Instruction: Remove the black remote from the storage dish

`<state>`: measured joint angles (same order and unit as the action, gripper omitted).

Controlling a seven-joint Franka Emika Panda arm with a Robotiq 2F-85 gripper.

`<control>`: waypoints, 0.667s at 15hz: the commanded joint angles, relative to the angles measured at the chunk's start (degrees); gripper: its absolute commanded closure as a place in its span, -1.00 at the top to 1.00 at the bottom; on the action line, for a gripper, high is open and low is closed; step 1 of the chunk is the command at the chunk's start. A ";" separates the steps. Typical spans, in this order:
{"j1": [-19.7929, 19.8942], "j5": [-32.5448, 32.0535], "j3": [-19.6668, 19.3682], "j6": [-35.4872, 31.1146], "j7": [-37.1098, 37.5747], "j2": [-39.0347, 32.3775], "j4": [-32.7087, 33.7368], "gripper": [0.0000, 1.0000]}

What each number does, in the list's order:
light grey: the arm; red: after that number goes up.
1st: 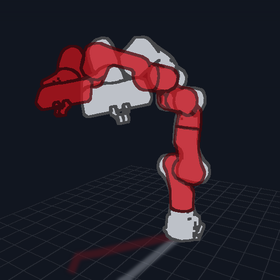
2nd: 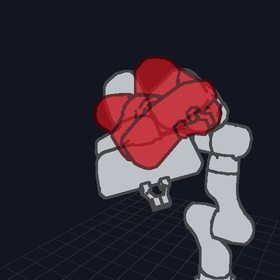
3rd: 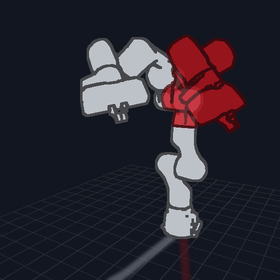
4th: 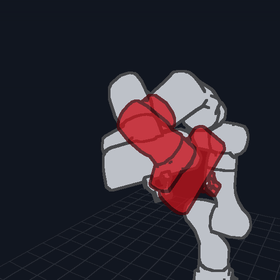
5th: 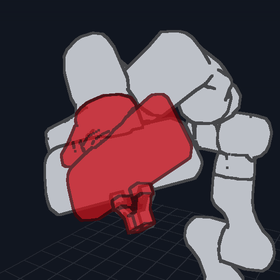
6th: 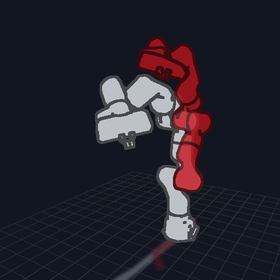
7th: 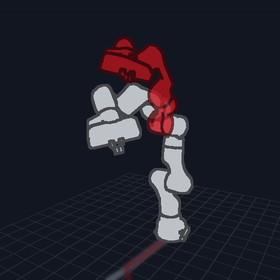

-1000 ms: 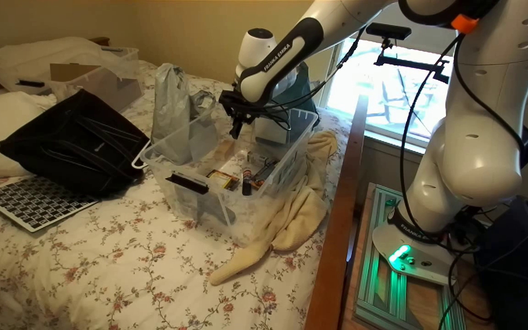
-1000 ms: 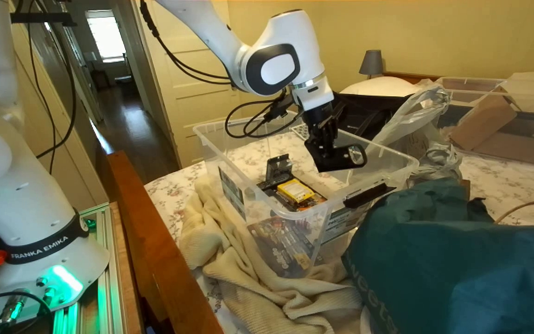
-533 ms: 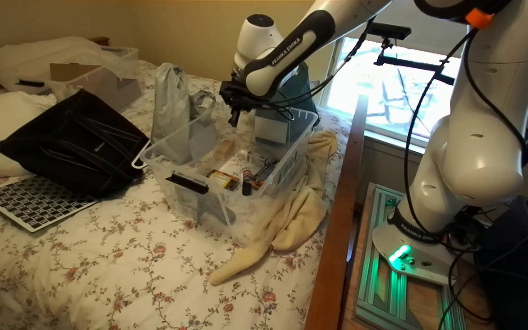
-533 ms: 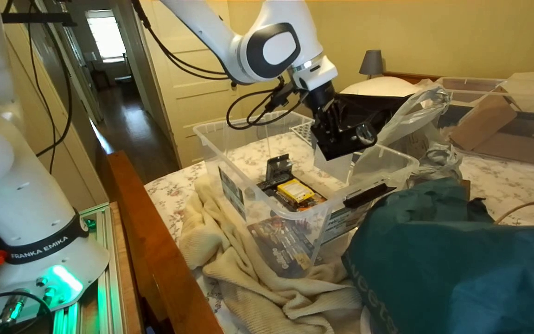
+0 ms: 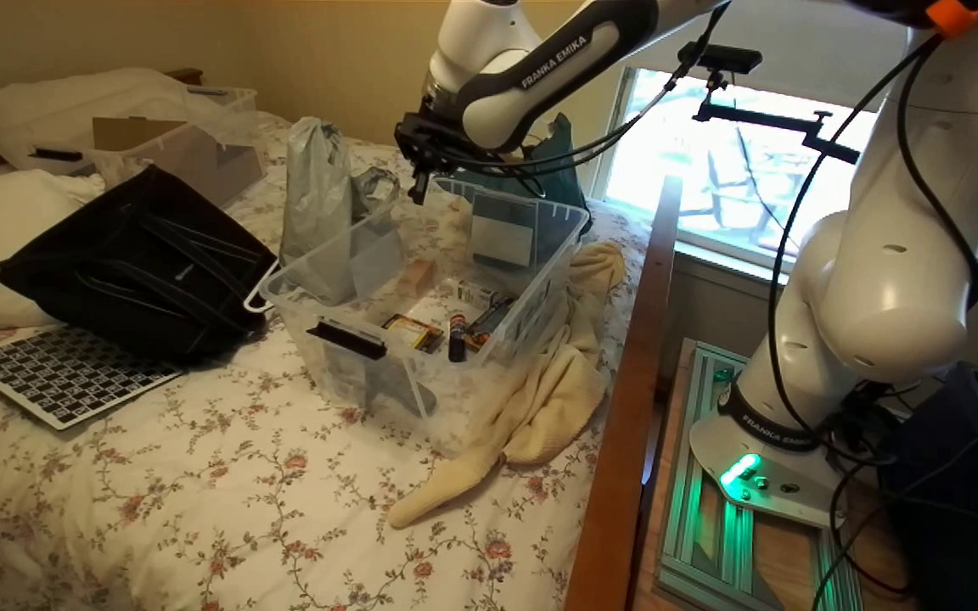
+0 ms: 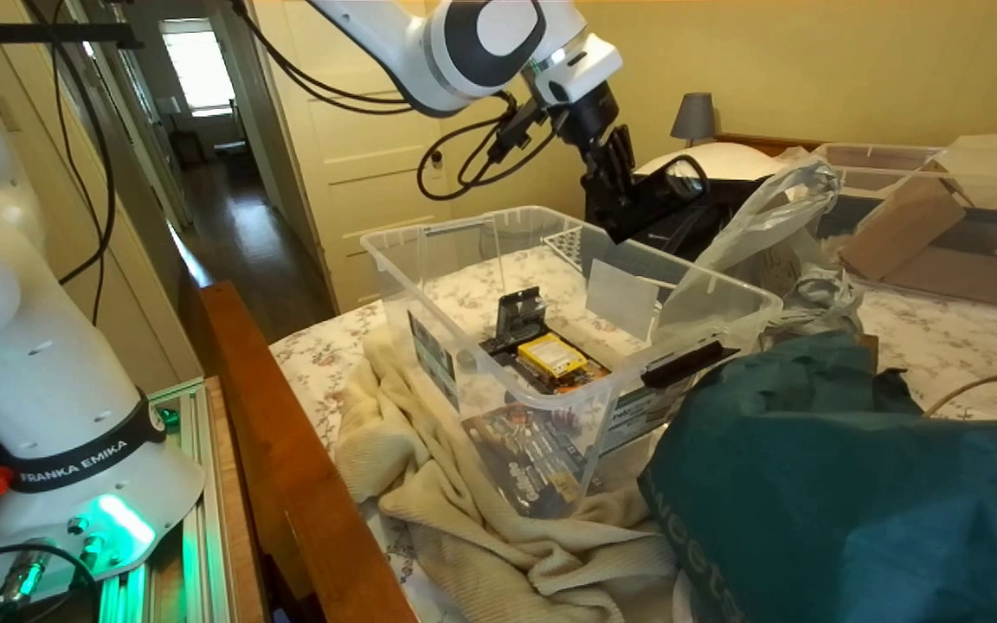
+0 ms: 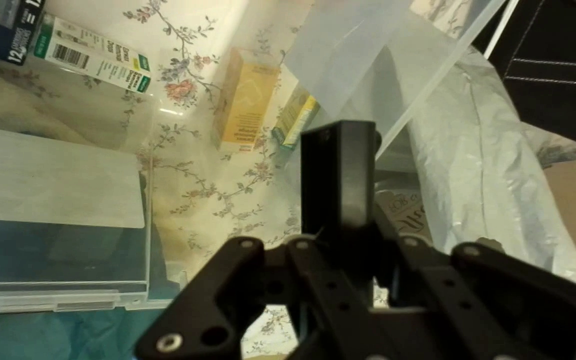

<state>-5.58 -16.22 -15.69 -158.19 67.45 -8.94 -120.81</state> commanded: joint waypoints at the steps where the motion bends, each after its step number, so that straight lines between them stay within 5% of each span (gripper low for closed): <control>1: 3.06 5.97 4.84 -0.93 -5.28 -0.30 1.76 -0.94; 10: 7.11 25.57 10.93 3.88 -20.72 -8.24 14.38 -0.94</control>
<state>-0.22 4.37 -6.46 -157.54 51.03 -12.31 -113.25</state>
